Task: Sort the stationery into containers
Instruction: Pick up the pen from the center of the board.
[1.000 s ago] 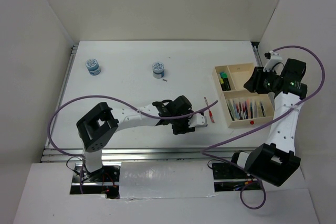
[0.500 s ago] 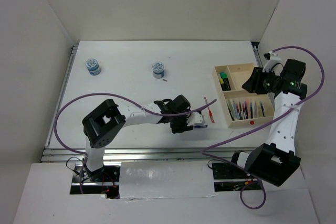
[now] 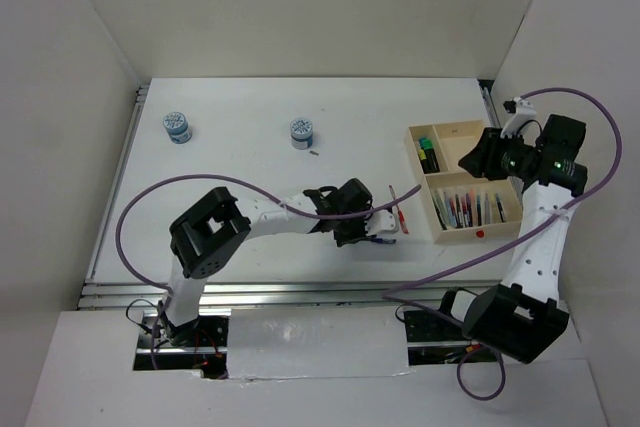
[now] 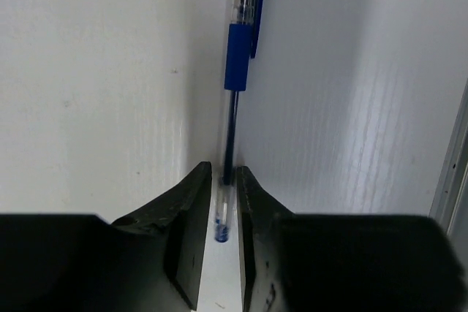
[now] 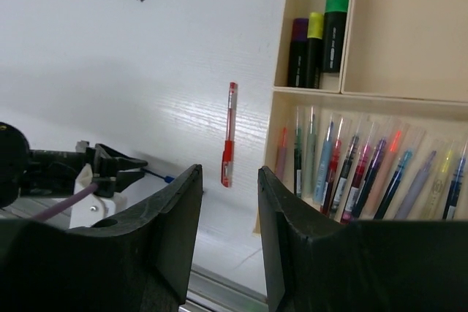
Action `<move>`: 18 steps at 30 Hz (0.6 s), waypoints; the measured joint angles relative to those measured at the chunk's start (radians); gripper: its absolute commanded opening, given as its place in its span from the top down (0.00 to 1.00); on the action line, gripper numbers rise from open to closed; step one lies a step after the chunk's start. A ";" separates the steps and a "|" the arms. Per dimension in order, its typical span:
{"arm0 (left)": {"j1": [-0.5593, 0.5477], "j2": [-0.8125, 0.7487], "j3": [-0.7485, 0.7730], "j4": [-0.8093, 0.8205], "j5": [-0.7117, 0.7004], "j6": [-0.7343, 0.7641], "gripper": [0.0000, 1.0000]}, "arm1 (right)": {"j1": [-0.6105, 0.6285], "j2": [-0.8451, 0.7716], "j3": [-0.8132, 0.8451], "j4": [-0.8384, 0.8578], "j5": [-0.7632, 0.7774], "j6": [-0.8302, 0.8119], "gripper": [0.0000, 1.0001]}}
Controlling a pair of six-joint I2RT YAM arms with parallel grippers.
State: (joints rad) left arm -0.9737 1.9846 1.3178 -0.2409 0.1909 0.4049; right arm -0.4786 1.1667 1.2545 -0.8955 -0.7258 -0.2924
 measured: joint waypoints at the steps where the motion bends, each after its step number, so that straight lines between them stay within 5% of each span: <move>1: -0.003 0.006 0.009 0.002 -0.005 -0.006 0.69 | -0.002 -0.010 0.000 0.002 -0.010 0.001 0.57; 6: -0.008 0.014 0.018 0.007 -0.023 -0.036 0.82 | -0.006 -0.068 0.000 0.018 -0.097 0.017 0.53; 11: 0.037 0.008 0.008 0.016 0.025 -0.132 0.96 | -0.007 -0.097 -0.013 0.055 -0.194 0.069 0.30; 13: 0.104 -0.006 -0.012 0.010 0.089 -0.208 0.98 | -0.007 -0.103 -0.027 0.080 -0.232 0.096 0.23; 18: 0.368 -0.109 -0.093 0.063 0.286 -0.466 1.00 | 0.029 -0.105 -0.048 0.139 -0.281 0.159 0.26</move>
State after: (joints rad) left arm -0.6060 1.8759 1.2243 -0.1776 0.4770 -0.0608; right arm -0.4492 1.0618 1.2064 -0.7563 -1.0065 -0.1333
